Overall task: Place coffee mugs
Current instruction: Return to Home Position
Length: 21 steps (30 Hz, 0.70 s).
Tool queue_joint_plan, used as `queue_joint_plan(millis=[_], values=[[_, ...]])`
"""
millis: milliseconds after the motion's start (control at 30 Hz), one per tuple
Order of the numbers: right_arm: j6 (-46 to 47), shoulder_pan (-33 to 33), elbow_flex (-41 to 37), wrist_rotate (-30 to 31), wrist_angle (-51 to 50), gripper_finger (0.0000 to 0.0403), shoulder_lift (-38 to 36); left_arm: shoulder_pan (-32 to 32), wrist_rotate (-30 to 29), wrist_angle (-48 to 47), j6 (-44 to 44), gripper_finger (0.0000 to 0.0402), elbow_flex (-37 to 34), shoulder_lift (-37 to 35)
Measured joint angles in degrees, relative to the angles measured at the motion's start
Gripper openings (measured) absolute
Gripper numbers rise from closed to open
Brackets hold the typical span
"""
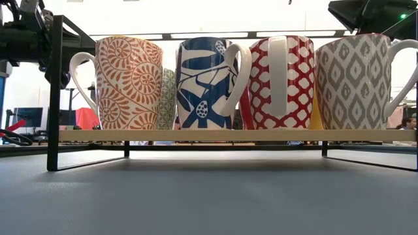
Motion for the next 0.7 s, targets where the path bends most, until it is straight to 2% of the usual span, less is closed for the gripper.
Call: queue_joint_plan(millis=[700], values=[[-0.02, 0.0, 0.0, 0.0, -0.79, 0.0068, -7.78, 0.0, -0.01, 0.0, 0.0, 0.0068, 0.0, 0.0]])
